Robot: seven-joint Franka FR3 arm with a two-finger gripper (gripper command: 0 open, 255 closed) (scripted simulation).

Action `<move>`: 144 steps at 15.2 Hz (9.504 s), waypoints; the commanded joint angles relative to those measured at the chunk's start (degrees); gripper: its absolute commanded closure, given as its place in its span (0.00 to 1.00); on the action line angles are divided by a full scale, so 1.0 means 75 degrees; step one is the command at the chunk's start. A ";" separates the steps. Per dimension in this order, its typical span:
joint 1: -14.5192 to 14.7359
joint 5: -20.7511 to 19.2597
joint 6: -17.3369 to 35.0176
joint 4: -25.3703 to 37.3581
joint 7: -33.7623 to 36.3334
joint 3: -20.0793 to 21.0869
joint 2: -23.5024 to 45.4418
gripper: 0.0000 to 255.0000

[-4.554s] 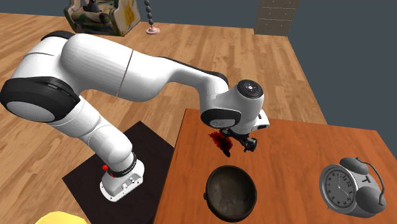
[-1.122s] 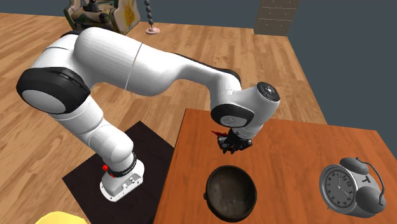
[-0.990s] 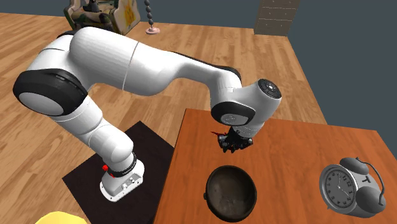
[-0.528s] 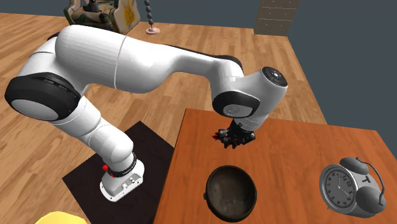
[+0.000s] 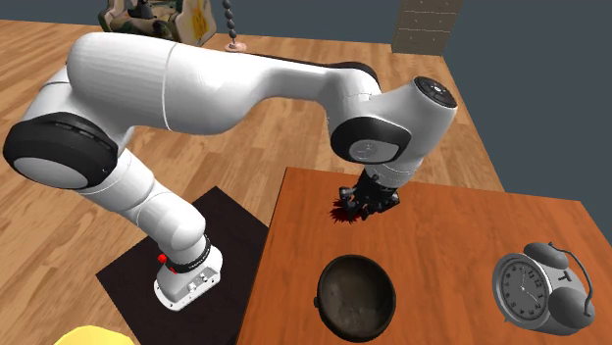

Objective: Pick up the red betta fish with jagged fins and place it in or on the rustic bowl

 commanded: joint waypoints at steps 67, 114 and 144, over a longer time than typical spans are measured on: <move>-0.2124 -0.3326 0.3045 -0.2391 -0.3120 -0.0040 -0.2899 1.00; -0.3480 -0.2388 0.2455 -0.3354 -0.4853 -0.0363 -0.6680 1.00; -0.2147 -0.1568 0.1859 -0.1429 -0.4329 0.0038 -0.5552 1.00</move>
